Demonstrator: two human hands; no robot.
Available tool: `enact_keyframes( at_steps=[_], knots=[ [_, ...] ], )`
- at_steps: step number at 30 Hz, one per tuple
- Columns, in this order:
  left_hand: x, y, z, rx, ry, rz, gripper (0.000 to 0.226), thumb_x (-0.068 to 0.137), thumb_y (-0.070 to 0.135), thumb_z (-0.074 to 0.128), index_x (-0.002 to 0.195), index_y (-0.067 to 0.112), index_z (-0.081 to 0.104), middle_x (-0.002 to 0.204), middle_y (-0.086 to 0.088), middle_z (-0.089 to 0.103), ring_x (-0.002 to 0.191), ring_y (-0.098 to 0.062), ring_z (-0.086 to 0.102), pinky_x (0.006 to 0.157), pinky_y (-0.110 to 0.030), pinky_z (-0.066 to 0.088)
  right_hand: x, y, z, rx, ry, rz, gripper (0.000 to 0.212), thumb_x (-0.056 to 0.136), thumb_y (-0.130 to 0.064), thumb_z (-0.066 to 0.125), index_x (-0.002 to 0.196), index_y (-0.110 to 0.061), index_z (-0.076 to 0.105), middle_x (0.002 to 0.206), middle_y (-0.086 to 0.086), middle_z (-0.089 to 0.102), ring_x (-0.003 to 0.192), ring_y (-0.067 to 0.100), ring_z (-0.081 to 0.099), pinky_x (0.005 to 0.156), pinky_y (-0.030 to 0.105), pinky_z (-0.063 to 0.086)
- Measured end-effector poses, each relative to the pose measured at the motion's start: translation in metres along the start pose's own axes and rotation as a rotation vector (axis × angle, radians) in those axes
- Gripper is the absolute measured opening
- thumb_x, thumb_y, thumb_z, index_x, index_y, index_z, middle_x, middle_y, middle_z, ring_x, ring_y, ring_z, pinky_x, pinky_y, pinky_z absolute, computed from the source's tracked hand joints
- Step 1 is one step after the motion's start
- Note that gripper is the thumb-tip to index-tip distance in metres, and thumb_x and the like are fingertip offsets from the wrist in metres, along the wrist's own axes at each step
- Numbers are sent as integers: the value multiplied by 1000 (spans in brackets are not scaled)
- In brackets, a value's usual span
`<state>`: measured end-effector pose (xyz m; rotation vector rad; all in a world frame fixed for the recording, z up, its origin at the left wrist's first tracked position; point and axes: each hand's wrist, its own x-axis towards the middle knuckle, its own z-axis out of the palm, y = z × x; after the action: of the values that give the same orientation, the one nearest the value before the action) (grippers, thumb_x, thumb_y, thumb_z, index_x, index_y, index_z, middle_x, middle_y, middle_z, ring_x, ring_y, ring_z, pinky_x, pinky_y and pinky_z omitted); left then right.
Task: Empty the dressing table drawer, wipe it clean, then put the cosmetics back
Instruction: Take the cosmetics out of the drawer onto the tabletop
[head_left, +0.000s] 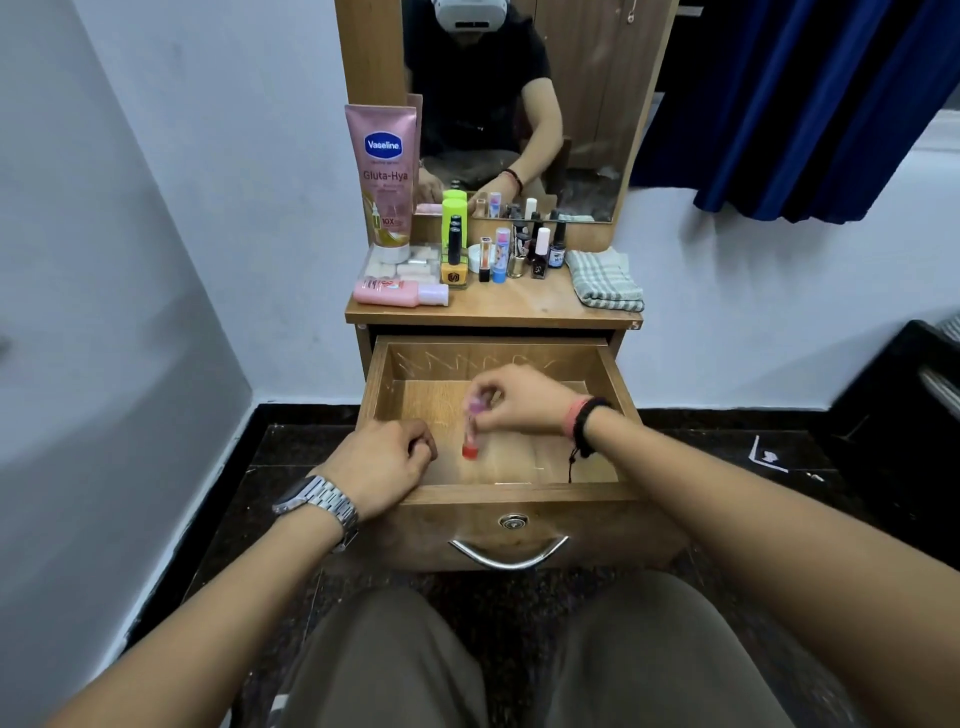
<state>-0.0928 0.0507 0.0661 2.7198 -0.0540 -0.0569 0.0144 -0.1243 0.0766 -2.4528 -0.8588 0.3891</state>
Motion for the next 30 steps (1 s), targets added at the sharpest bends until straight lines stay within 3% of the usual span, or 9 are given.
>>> enact_keyframes(
  at_steps=[3,5,8,10,13,17,23,26,30],
  knots=[
    [0,0,0,-15,-1,-1,24,91,23,41,93,24,65,88,0,71,87,-17,64,78,-33,52,-1,5,-38,310,187,51,15,87,-16,65,100,-9,68,94,1,68,81,10,62,73,21,53],
    [0,0,0,-22,-4,0,24,91,22,41,92,23,65,88,1,71,87,-17,64,77,-32,52,-1,7,-56,378,280,83,19,89,-16,65,105,-6,67,95,1,67,77,6,60,65,15,51],
    [0,1,0,-30,-4,-2,24,92,22,41,92,23,65,88,3,71,86,-15,64,75,-28,51,1,8,-71,441,408,84,22,88,-11,65,109,-6,63,102,3,66,81,7,61,62,15,52],
    [0,2,0,-31,0,-2,24,92,22,41,92,23,66,87,5,70,84,-13,64,72,-24,48,4,8,-78,480,475,89,25,86,-10,68,109,-11,58,91,2,66,82,9,62,65,19,54],
    [0,1,0,-33,-3,-5,24,92,22,41,90,25,65,85,5,70,82,-14,64,71,-25,48,10,8,-85,500,548,89,26,85,-11,69,107,-12,56,85,1,68,80,11,64,70,26,54],
    [1,-1,2,-34,2,-4,25,90,26,40,87,27,65,84,4,70,79,-14,64,75,-30,52,25,3,-88,448,606,57,23,86,-11,68,107,-13,58,84,0,67,74,5,61,59,18,50],
    [2,-2,3,-19,15,5,25,91,25,41,90,24,66,86,1,71,81,-17,64,73,-29,51,65,-11,-85,297,703,16,27,82,-11,71,105,-19,60,87,-5,65,86,9,63,80,26,54],
    [3,-2,3,-24,17,9,25,91,25,41,91,22,66,88,0,71,84,-18,64,75,-29,51,82,-20,-83,269,717,24,37,81,-8,70,113,-16,54,83,-7,60,75,2,59,71,14,50],
    [3,-1,3,-26,3,12,26,92,26,40,93,21,65,91,-2,70,85,-19,64,76,-31,52,97,-27,-79,263,699,67,43,81,-3,68,117,-15,49,80,-4,59,61,-2,55,46,2,37]
  ],
)
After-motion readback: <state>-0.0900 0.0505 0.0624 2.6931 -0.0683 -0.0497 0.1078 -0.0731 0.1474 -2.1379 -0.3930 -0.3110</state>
